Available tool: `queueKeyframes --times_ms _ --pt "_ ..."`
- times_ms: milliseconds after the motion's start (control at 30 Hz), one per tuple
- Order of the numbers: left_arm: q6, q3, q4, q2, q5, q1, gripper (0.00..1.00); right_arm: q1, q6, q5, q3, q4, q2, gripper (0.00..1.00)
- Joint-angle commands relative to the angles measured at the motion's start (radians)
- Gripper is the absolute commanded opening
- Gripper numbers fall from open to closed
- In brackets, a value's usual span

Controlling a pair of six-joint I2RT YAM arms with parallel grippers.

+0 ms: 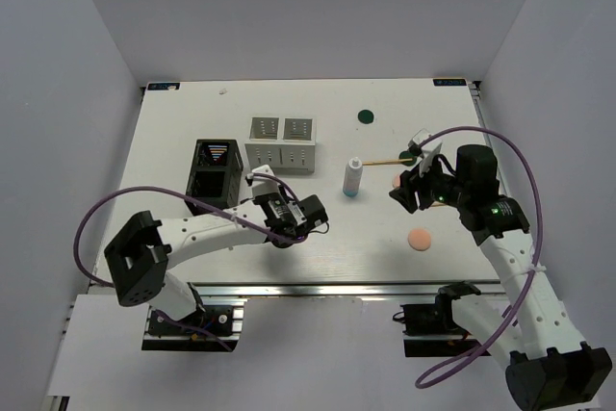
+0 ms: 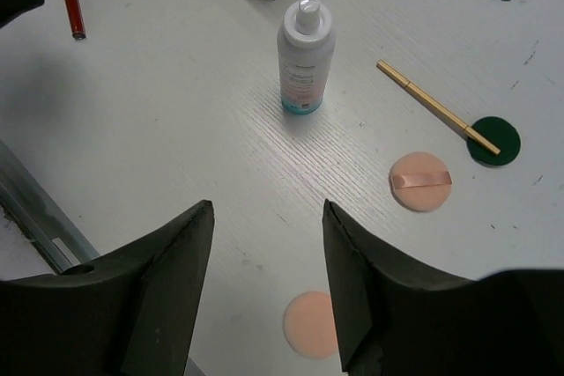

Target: Organize the makeup

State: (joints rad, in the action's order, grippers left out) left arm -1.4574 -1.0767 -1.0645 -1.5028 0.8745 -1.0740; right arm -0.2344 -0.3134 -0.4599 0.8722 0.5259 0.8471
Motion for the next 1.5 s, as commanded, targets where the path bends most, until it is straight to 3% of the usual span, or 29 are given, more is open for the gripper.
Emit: queueKeyframes --times_ms 0,300,567,800,1200,1300,1467 --pt "-0.032 -0.022 0.003 -0.049 0.063 0.038 0.66 0.039 0.019 -0.095 -0.027 -0.043 0.016 0.58" --pt "0.074 0.028 0.189 -0.132 -0.011 0.154 0.63 0.043 0.06 -0.144 -0.064 -0.089 0.046 0.59" --pt "0.045 0.055 0.209 -0.201 -0.042 0.194 0.59 0.05 0.069 -0.14 -0.068 -0.087 0.056 0.6" --pt "-0.047 0.026 0.1 -0.266 -0.014 0.194 0.53 0.064 0.068 -0.138 -0.07 -0.086 0.07 0.6" --pt "-0.035 0.058 0.175 -0.318 -0.012 0.2 0.52 0.067 0.069 -0.146 -0.062 -0.081 0.084 0.6" --pt "-0.026 0.07 0.204 -0.332 -0.032 0.204 0.48 0.066 0.069 -0.146 -0.061 -0.081 0.084 0.6" --pt "-0.011 0.121 0.286 -0.304 -0.094 0.203 0.24 0.07 0.068 -0.141 -0.05 -0.078 0.086 0.61"
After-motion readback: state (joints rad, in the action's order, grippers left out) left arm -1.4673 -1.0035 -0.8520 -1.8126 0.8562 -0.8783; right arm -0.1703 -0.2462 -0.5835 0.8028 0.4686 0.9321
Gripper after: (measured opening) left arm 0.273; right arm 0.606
